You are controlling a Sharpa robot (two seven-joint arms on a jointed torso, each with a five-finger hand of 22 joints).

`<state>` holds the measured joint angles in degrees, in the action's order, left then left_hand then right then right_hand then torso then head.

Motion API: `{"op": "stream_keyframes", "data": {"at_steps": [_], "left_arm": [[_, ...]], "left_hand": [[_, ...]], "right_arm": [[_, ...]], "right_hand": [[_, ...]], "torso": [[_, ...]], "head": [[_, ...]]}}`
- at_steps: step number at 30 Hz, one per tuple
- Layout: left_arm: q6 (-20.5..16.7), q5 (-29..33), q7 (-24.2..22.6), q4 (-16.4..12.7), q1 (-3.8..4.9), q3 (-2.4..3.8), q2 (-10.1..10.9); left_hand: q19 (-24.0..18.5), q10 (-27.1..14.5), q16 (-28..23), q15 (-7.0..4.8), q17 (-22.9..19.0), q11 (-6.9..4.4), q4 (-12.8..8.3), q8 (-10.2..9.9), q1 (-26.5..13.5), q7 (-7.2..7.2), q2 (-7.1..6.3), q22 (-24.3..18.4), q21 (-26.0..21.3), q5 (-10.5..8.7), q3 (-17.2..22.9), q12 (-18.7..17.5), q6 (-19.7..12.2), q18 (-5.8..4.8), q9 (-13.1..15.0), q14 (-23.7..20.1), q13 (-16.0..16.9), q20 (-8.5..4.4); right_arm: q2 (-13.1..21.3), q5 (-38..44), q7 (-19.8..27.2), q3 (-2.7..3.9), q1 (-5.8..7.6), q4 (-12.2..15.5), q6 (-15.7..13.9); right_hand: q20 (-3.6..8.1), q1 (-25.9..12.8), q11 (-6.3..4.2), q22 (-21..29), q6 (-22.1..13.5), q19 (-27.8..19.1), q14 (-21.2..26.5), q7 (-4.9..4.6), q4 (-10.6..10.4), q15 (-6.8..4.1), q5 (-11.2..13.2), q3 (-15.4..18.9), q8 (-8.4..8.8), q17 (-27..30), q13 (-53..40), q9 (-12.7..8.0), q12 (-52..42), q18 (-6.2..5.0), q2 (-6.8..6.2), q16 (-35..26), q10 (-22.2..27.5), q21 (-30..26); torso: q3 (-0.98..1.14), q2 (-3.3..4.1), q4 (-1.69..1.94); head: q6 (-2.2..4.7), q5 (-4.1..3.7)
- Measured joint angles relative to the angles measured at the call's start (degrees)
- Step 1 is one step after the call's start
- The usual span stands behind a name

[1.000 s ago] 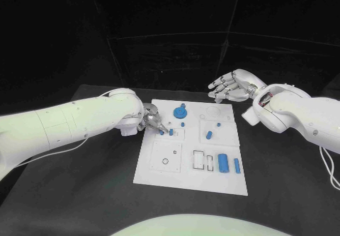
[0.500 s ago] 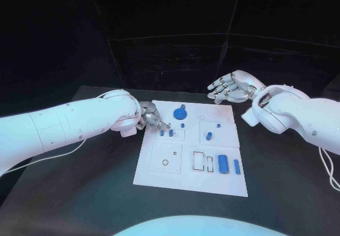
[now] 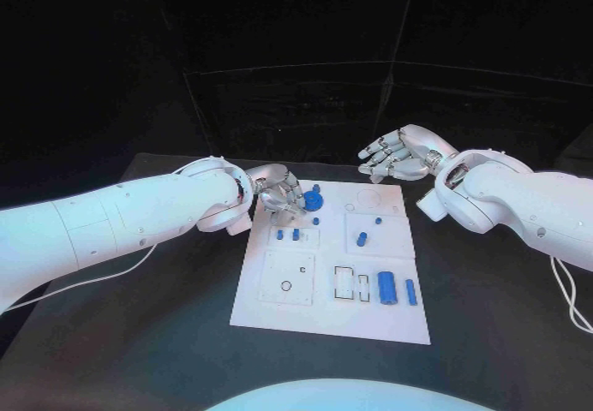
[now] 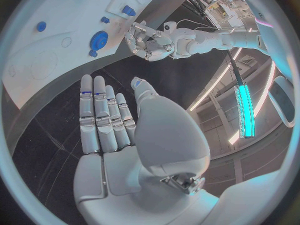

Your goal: Assemble the parts on the task board

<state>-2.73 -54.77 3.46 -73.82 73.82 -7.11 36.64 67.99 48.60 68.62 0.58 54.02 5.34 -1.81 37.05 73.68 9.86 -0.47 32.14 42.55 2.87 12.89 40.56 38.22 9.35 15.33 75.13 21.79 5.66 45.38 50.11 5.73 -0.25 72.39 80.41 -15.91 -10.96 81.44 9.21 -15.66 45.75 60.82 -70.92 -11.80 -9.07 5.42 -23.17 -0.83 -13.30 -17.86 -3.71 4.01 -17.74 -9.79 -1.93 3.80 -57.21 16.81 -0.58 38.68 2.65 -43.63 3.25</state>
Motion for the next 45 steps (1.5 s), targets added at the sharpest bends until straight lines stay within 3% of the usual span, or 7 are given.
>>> {"op": "stream_keyframes", "data": {"at_steps": [4, 7, 16, 29, 34, 36, 45], "left_arm": [[-1.3, -4.9, -5.7, 1.4, 0.00, -0.24, -1.4], [-2.0, -8.9, -8.6, 2.5, -0.02, -0.35, -2.4], [-2.5, -19.3, -12.6, 6.6, -0.71, -0.68, -6.1], [-2.5, -27.0, -12.9, 11.1, -1.60, -2.01, -10.1], [-2.6, -28.1, -12.9, 12.4, -2.01, -2.10, -11.3], [-2.6, -28.4, -12.9, 12.9, -2.13, -2.10, -11.7], [-3.1, -28.9, -12.9, 14.6, -2.40, -2.07, -13.1]], "left_hand": [[1.3, 0.1, -0.9, 0.62, -1.7, 0.93, -3.1, -6.0, 2.0, 0.82, -1.24, -1.4, -1.7, 0.00, 3.1, -6.8, 2.7, 0.84, -4.4, 0.2, -6.3, 1.18], [3.4, 1.5, 1.4, 0.69, 0.7, 1.00, -5.0, -9.7, 1.7, 0.63, -2.11, -1.8, -1.7, 0.23, 5.0, -10.5, 5.9, 0.85, -7.1, 2.6, -10.2, 0.96], [8.6, 2.6, 8.6, 0.15, 10.0, 0.71, -6.7, -15.6, 0.2, -0.35, -3.61, 0.7, 1.8, 0.23, 6.7, -15.8, 9.3, 0.86, -10.5, 8.1, -15.6, 0.60], [11.4, 3.4, 8.5, -0.06, 8.0, 0.49, -7.1, -18.4, 0.0, -0.64, -3.76, 6.4, 6.8, 0.23, 6.7, -17.7, 11.5, 0.84, -11.4, 8.7, -17.8, 0.30], [11.9, 4.1, 8.3, -0.06, 7.2, 0.30, -7.5, -18.8, -0.2, -0.66, -3.53, 7.4, 7.7, 0.23, 7.0, -18.2, 12.3, 0.83, -11.4, 8.7, -18.0, 0.21], [12.2, 4.4, 8.3, -0.06, 7.1, 0.38, -7.5, -18.8, -0.2, -0.84, -3.53, 7.8, 7.9, 0.23, 7.1, -18.4, 12.7, -0.03, -11.4, 8.7, -18.1, 0.07], [12.5, 5.9, 8.3, -0.06, 6.8, 0.06, -7.7, -19.6, -0.5, -0.95, -2.60, 8.6, 8.7, 0.23, 8.0, -19.0, 14.0, -0.03, -11.4, 8.7, -18.2, -0.23]], "right_arm": [[-0.2, 0.0, 0.0, 0.00, 0.00, -0.1, 0.0], [-0.2, 0.0, 0.0, 0.00, 0.00, -0.2, 0.0], [-0.7, 0.0, 0.1, 0.00, 0.00, -0.4, 0.0], [-1.0, 0.0, 0.1, 0.00, 0.00, -0.6, 0.0], [-1.2, 0.0, 0.2, 0.00, 0.00, -0.6, 0.1], [-1.2, 0.0, 0.2, 0.00, 0.00, -0.6, 0.1], [-1.3, 0.0, 0.2, 0.00, 0.00, -0.6, 0.1]], "right_hand": [[0.00, 0.0, 0.00, 0.1, 0.0, 0.0, 0.0, 0.00, 0.0, 0.00, 0.0, 0.0, 0.00, 0.1, 0.0, 0.0, 0.0, 0.00, 0.00, 0.0, 0.0, 0.0], [0.00, 0.0, 0.00, 0.1, 0.0, 0.0, 0.0, 0.00, 0.0, 0.00, 0.0, 0.0, 0.00, 0.1, 0.0, 0.0, 0.0, 0.00, 0.00, 0.0, 0.0, 0.0], [0.00, 0.0, 0.00, 0.1, 0.0, 0.0, 0.0, 0.00, 0.1, 0.00, 0.0, -0.1, 0.00, 0.2, 0.0, 0.0, 0.0, 0.00, 0.00, 0.0, 0.0, 0.0], [0.00, 0.2, 0.00, 0.1, -0.2, 0.0, 0.0, 0.18, 0.1, 0.00, -0.3, -0.1, -0.24, 0.3, 0.0, 0.0, 0.0, 0.00, 0.22, 0.0, 0.0, -0.2], [0.00, 0.2, 0.00, 0.1, -0.2, 0.0, 0.0, 0.17, 0.1, 0.00, -0.3, -0.1, -0.24, 0.3, 0.0, 0.0, 0.0, 0.00, 0.22, 0.0, 0.0, -0.2], [0.00, 0.2, 0.00, 0.1, -0.2, 0.0, 0.0, 0.17, 0.1, 0.00, -0.3, -0.1, -0.24, 0.3, 0.0, 0.0, 0.0, 0.00, 0.22, 0.0, 0.0, -0.2], [0.00, 0.2, 0.00, 0.1, -0.2, 0.0, 0.0, 0.17, 0.1, 0.00, -0.3, -0.1, -0.24, 0.3, 0.0, 0.0, 0.0, 0.00, 0.22, 0.0, 0.0, -0.2]], "torso": [[0.01, 0.02, -0.05], [0.03, 0.03, -0.05], [0.00, 0.08, -0.13], [0.02, 0.10, -0.19], [0.02, 0.09, -0.15], [0.02, 0.07, -0.15], [0.03, 0.03, -0.12]], "head": [[0.19, -0.01], [0.32, -0.05], [0.62, -0.23], [0.71, -0.57], [0.68, -0.63], [0.66, -0.72], [0.73, -0.96]]}}
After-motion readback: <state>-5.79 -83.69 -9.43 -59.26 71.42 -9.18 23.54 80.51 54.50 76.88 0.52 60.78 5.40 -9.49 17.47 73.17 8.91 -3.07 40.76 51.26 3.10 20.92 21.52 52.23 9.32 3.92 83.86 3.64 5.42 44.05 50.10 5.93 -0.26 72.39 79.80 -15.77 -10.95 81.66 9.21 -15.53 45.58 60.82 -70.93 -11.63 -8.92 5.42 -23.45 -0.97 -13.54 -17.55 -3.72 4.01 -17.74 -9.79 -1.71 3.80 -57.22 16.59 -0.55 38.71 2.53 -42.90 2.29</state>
